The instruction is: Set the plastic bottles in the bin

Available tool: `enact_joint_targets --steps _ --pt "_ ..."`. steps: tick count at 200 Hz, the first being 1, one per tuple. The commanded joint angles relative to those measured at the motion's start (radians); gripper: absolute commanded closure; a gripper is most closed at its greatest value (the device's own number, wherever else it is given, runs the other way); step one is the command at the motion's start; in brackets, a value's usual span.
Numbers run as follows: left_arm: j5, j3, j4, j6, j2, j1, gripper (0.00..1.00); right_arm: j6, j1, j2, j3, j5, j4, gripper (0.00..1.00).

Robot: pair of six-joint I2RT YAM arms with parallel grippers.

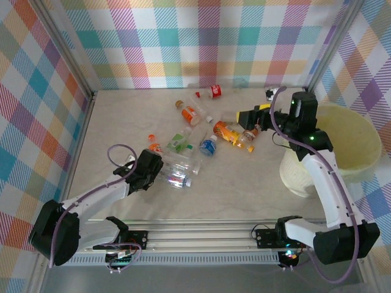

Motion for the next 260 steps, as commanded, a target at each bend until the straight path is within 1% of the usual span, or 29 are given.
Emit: enact_joint_targets --steps 1,36,48,66,99,133,154,177,201,236,260 --pt "0.033 -0.028 0.069 -0.032 0.028 0.015 0.21 -0.047 0.036 -0.003 -0.035 -0.022 0.089 0.00" --pt "0.055 -0.066 0.182 -0.057 0.064 0.030 0.26 -0.049 0.084 0.026 -0.054 -0.030 0.137 0.00" --pt "0.068 -0.072 0.198 -0.062 0.081 0.036 0.29 -0.055 0.100 0.037 -0.049 -0.025 0.137 0.00" --pt "0.075 -0.076 0.207 -0.064 0.101 0.037 0.31 -0.071 0.124 0.045 -0.051 -0.017 0.140 0.00" --pt "0.076 -0.125 0.276 -0.061 0.113 0.041 0.36 -0.086 0.160 0.043 -0.085 0.036 0.184 0.00" --pt "0.063 -0.183 0.334 -0.068 0.091 0.043 0.41 -0.050 0.168 0.037 -0.117 0.067 0.239 0.00" --pt "0.038 -0.205 0.329 -0.058 0.039 0.044 0.45 -0.030 0.169 0.031 -0.134 0.082 0.265 0.00" --pt "0.003 -0.222 0.306 -0.024 -0.039 0.045 0.50 -0.006 0.170 0.029 -0.154 0.069 0.294 0.00" --pt "-0.039 -0.235 0.265 0.019 -0.164 0.044 0.55 0.019 0.173 0.032 -0.165 0.044 0.307 0.00" --pt "-0.087 -0.195 0.205 0.166 -0.354 0.047 0.58 0.041 0.182 0.032 -0.191 0.024 0.326 0.00" --pt "-0.066 -0.132 0.225 0.321 -0.434 0.046 0.58 0.049 0.191 0.049 -0.192 -0.022 0.322 0.00"
